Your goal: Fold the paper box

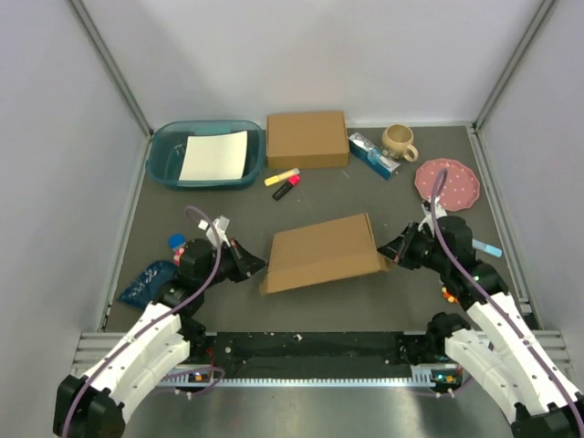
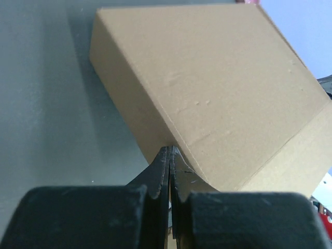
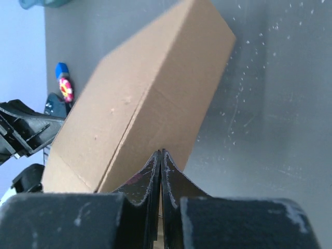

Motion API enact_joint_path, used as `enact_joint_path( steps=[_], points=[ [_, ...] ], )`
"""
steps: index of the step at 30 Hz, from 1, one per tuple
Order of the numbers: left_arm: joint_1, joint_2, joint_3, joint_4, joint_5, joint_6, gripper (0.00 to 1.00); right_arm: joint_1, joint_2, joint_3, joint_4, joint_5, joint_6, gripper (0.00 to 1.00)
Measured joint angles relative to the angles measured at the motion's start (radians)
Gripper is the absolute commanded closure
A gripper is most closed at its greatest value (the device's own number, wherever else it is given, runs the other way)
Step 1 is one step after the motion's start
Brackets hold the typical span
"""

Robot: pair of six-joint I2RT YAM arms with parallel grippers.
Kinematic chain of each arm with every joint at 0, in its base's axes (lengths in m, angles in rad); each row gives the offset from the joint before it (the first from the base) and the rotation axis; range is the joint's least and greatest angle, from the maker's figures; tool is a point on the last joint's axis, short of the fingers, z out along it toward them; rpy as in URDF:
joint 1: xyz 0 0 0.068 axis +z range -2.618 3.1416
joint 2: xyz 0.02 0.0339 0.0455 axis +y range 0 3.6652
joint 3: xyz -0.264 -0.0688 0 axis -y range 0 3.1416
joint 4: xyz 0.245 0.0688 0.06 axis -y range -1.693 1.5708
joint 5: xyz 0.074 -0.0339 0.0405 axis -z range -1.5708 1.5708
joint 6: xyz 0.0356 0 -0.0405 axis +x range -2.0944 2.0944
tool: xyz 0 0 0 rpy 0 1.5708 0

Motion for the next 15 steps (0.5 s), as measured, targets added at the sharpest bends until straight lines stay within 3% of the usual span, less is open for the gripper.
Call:
enact_joint_path(
  steps=[15],
  points=[
    [0.002, -0.019, 0.209, -0.093, -0.001, 0.002, 1.00, -0.002, -0.069, 0.087, -0.164, 0.007, 0.005, 1.00]
  ],
)
